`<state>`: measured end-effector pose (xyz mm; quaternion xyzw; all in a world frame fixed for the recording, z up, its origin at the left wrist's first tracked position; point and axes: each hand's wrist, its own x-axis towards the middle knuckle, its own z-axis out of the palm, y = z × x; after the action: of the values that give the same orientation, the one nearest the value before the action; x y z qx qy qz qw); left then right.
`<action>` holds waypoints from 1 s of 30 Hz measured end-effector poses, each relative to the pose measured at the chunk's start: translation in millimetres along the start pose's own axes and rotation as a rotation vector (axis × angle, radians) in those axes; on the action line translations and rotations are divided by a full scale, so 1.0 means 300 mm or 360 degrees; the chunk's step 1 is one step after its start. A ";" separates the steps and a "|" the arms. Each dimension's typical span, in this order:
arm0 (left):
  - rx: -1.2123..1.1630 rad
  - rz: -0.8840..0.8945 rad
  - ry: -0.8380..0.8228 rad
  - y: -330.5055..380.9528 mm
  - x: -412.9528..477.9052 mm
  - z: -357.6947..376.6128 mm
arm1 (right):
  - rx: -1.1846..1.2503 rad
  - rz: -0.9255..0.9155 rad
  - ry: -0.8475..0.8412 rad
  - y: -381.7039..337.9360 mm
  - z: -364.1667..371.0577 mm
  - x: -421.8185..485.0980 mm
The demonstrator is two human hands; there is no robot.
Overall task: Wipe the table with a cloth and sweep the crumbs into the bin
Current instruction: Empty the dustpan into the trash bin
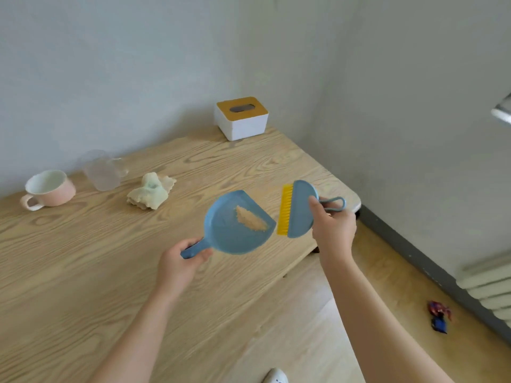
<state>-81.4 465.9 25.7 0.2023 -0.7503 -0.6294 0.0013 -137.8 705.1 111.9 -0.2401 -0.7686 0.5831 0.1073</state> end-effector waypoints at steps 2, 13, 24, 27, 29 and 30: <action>-0.0098 -0.0027 -0.0001 0.032 0.012 0.149 | 0.0046 -0.0009 0.0084 0.012 -0.102 0.093; -0.0206 -0.0084 -0.0171 0.192 0.087 0.758 | 0.0014 -0.0010 0.0348 0.113 -0.498 0.519; -0.0216 -0.0177 -0.0335 0.306 0.365 1.305 | 0.0012 -0.0034 0.0365 0.172 -0.668 0.985; -0.0143 -0.0162 -0.0338 0.337 0.481 1.418 | -0.0008 -0.0039 0.0349 0.180 -0.690 1.121; -0.0092 -0.0207 -0.0305 0.345 0.582 1.517 | -0.0028 -0.0023 0.0309 0.190 -0.693 1.257; -0.0083 -0.0214 -0.0287 0.352 0.616 1.558 | -0.0002 -0.0020 0.0293 0.193 -0.693 1.306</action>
<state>-403.0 864.0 -18.4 0.1945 -0.7154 -0.6630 -0.1033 -368.9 1086.2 73.7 -0.2880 -0.7573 0.5574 0.1811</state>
